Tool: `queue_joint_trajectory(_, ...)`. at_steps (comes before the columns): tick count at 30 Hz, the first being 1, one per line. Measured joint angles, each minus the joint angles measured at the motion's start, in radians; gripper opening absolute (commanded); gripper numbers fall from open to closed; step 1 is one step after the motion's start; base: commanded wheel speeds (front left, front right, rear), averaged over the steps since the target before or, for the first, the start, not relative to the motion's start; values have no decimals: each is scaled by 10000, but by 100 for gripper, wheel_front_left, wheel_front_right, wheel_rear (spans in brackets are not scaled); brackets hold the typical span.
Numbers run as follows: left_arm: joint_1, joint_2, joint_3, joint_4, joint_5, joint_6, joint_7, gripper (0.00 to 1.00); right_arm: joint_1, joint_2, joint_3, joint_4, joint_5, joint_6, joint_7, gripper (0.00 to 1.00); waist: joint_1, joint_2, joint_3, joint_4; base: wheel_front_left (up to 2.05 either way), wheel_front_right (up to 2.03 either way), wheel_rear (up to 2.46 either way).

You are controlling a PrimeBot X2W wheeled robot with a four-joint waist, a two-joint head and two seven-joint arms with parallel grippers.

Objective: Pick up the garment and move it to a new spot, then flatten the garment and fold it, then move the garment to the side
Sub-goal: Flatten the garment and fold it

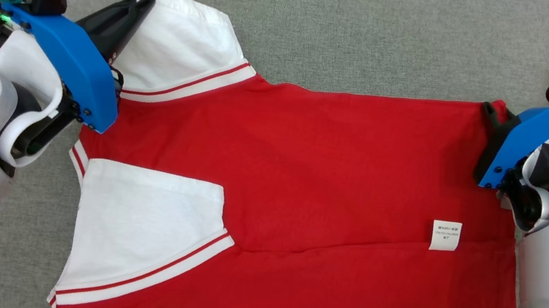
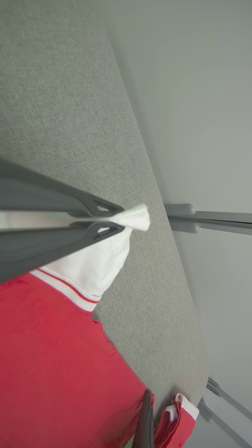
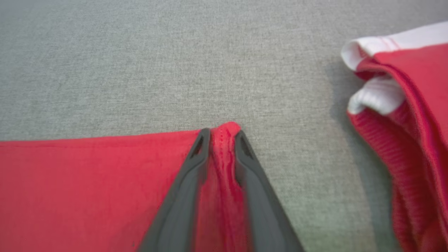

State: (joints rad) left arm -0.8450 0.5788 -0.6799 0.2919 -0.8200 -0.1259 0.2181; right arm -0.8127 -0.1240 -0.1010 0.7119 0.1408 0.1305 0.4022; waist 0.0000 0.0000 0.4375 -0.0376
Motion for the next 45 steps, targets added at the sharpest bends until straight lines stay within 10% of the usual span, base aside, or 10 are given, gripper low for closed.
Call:
queue_joint_trajectory(4, 9, 6, -94, 42, -88, 0, -48, 0, -182, -13, 121, 418, -42, 2, -322, 0, 0, 0, -62, 2, 0, 0, 0)
queue_joint_trajectory(17, 1215, 349, -36, -656, -435, -6, -1143, 0, 555, -372, 926, 328, 1026, 2, -2449, 0, 0, 0, -871, 183, 0, 0, 0)
queue_joint_trajectory(28, 4531, 734, -79, -2389, -848, 830, -2562, 0, 3614, -1022, 1285, -1634, 2493, 2, -3440, 0, -2, 0, -2074, 469, 0, 0, 0)
queue_joint_trajectory(38, 6497, 10, -174, -1542, -1342, 767, -4182, 0, 5803, -662, 815, -2826, 2577, 2, -3735, 0, -1, 0, -2535, 516, 0, 0, 0)
queue_joint_trajectory(41, 6872, -301, -67, -1254, -1503, 529, -4550, 0, 6090, -543, 690, -2938, 2399, 2, -3950, 51, -1, 0, -2654, 514, 0, 0, 0)
queue_joint_trajectory(42, 7000, -410, 13, -1195, -1492, 433, -4648, 10, 6194, -479, 658, -2968, 2357, 2, -4040, 100, -1, 0, -2699, 516, 0, 0, 0)
queue_joint_trajectory(43, 7101, -525, 130, -1147, -1478, 339, -4704, 44, 6305, -418, 644, -2984, 2299, 2, -4098, 100, -1, 0, -2742, 522, 0, 0, 0)
queue_joint_trajectory(44, 7221, -660, 284, -1120, -1478, 265, -4765, 100, 6431, -364, 635, -3001, 2259, 2, -4186, 100, -1, 0, -2788, 532, 0, 0, 0)
queue_joint_trajectory(45, 7357, -800, 449, -1080, -1459, 201, -4771, 100, 6553, -297, 585, -3028, 2242, 2, -4326, 100, -1, 0, -2834, 542, 0, 0, 0)
